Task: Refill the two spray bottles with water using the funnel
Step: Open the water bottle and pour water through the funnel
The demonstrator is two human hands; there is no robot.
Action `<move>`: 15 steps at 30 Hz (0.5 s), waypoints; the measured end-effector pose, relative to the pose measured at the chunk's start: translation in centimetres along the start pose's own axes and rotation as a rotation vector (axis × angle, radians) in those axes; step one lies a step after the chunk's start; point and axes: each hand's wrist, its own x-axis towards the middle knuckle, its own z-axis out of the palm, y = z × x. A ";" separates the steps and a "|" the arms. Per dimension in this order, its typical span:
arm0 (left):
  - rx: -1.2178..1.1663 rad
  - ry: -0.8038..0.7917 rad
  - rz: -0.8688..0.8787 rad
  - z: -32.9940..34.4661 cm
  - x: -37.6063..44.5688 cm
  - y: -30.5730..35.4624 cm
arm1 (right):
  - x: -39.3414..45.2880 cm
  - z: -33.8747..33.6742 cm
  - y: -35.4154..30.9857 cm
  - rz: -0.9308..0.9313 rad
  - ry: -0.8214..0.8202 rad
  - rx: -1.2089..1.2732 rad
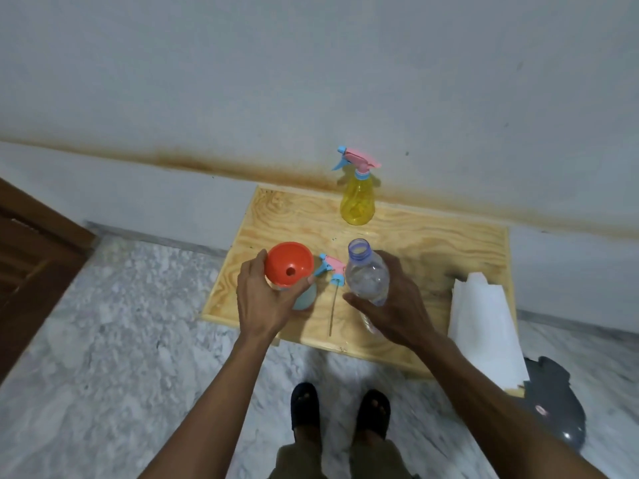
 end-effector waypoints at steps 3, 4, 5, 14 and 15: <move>-0.052 -0.064 0.048 -0.7 0.5 -0.6 | 1.1 0.1 -0.6 -0.006 -0.110 -0.062; -0.064 -0.088 0.057 -1.0 0.7 -0.8 | 1.4 0.1 -0.7 -0.014 -0.149 -0.091; -0.070 -0.114 0.063 -1.2 0.9 -0.9 | 1.7 0.0 -0.8 -0.021 -0.184 -0.118; 0.023 -0.394 0.226 -3.8 3.9 -1.1 | 4.5 -0.8 -3.2 0.003 -0.439 -0.512; 0.034 -0.416 0.236 -4.0 4.1 -1.2 | 4.7 -0.8 -3.6 0.004 -0.458 -0.568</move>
